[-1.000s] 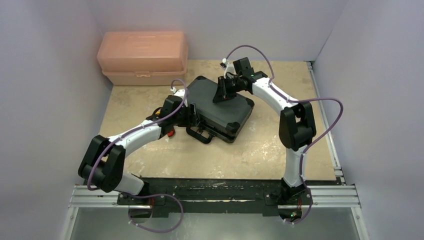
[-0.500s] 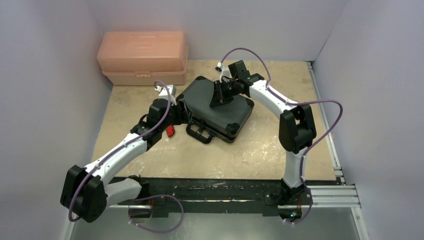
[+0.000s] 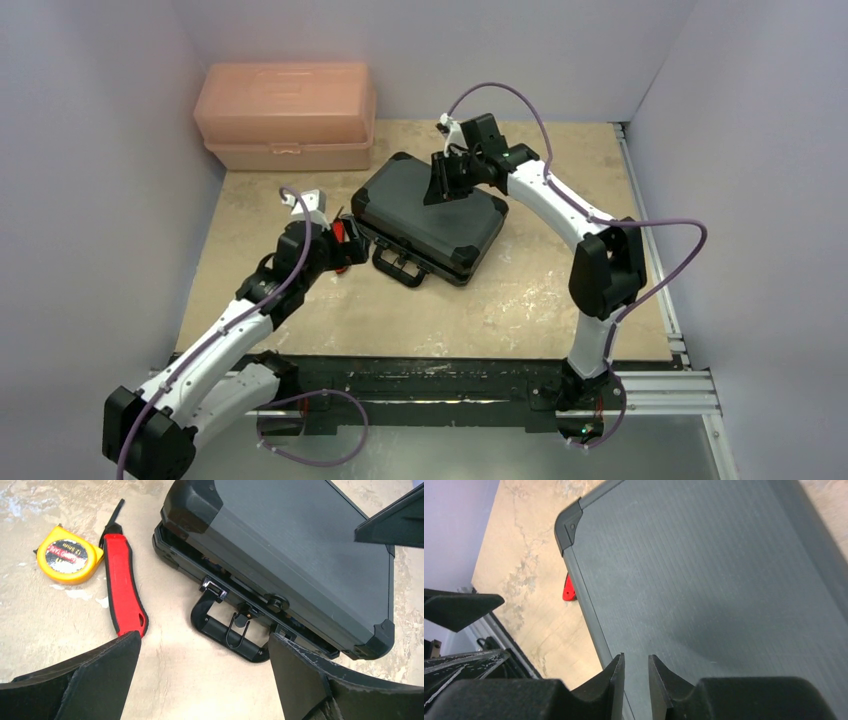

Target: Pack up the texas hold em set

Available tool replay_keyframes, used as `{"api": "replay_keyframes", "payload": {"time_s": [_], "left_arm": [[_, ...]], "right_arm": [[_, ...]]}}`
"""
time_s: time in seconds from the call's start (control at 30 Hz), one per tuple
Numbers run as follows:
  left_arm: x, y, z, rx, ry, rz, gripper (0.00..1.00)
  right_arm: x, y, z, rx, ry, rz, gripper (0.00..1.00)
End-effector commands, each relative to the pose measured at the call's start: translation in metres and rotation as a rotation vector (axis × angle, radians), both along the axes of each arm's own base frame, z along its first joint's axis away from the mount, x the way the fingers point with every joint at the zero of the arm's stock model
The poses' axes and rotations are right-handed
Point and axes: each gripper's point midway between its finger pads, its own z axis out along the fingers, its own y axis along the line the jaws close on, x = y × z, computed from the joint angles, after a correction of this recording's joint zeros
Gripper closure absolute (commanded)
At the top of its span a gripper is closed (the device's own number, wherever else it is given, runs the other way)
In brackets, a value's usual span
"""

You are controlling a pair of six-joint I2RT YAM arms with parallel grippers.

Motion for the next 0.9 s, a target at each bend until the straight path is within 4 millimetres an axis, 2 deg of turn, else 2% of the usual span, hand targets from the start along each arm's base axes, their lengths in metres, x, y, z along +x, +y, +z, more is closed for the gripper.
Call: {"api": "replay_keyframes", "payload": {"time_s": [0.0,0.17,0.3,0.43,0.53,0.73,0.8,0.87], "left_arm": [[-0.011,0.011,-0.005,-0.025,0.007,0.046,0.00],[-0.026,0.009,-0.021,-0.024,0.052,0.003,0.01],[-0.036,-0.001,-0.040,-0.038,0.093,-0.066,0.10],[-0.041,-0.010,-0.058,-0.040,0.134,-0.114,0.15],[-0.041,-0.015,-0.068,-0.044,0.143,-0.137,0.19],[-0.039,-0.030,-0.078,-0.053,0.159,-0.192,0.26],[-0.037,-0.034,-0.081,-0.055,0.156,-0.208,0.28],[-0.035,-0.037,-0.084,-0.055,0.157,-0.211,0.29]], "right_arm": [[-0.001,-0.007,0.019,-0.017,-0.067,-0.047,0.69],[-0.010,-0.005,0.014,-0.043,-0.066,-0.037,0.66],[-0.015,-0.009,0.007,-0.072,-0.067,-0.044,0.66],[-0.022,-0.011,-0.011,-0.086,-0.039,-0.043,0.68],[-0.026,-0.014,-0.036,-0.103,-0.014,-0.053,0.70],[-0.050,-0.028,-0.113,-0.154,0.103,-0.086,0.73],[-0.055,-0.032,-0.125,-0.169,0.120,-0.094,0.73],[-0.056,-0.034,-0.128,-0.179,0.125,-0.099,0.73]]}}
